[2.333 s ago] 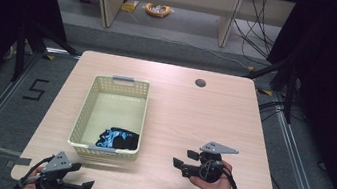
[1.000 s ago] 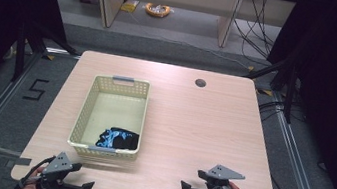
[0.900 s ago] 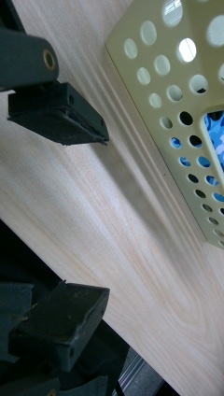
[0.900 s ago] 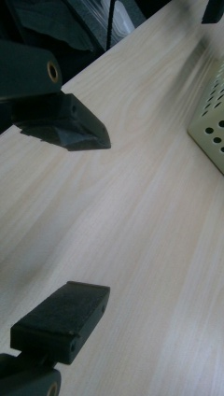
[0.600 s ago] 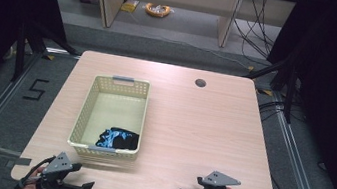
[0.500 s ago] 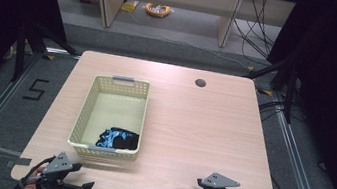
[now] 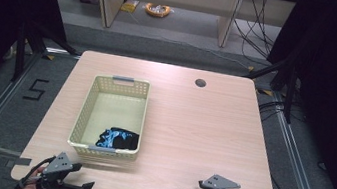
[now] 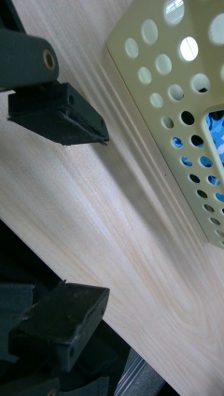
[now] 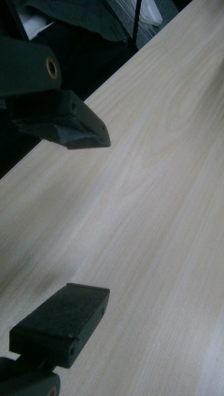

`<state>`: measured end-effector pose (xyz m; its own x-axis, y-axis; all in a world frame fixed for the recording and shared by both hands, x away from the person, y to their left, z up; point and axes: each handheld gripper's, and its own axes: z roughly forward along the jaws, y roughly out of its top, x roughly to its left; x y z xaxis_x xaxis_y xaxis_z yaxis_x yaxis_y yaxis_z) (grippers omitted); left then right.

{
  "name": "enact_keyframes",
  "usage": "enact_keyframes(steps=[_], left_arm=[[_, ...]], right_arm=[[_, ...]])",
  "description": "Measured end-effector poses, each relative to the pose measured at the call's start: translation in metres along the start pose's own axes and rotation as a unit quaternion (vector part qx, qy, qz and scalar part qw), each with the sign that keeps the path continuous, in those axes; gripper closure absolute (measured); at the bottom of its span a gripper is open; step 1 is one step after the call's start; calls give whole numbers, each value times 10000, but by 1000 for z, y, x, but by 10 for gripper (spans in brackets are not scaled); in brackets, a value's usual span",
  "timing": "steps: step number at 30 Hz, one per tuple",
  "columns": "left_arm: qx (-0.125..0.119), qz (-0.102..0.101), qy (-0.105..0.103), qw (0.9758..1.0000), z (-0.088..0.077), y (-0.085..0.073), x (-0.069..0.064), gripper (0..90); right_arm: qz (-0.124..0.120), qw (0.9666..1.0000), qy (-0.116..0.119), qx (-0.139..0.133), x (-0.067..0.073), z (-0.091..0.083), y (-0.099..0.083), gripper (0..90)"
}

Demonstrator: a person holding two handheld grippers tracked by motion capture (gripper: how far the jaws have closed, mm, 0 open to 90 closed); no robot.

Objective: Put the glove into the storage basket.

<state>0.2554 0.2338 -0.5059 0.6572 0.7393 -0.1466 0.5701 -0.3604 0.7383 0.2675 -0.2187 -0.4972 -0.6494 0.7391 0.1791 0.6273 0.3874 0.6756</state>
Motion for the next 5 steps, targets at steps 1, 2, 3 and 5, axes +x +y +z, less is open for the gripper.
enact_keyframes(steps=[1, 2, 3, 5], left_arm=[[-17, -32, -6, 10000, 0, 0, 0, 206], [-34, -60, -22, 10000, 0, 0, -1, 206], [8, -15, -4, 10000, 0, 0, 0, 206], [-23, -33, -3, 10000, 0, 0, 0, 206]], right_arm=[[0, 10000, -3, -1, 0, 0, 0, 237], [-4, 10000, -4, 0, 0, 0, 0, 237], [3, 10000, -34, 1, 0, 0, 0, 237], [-54, 9999, -121, -38, -1, 0, -1, 237]])
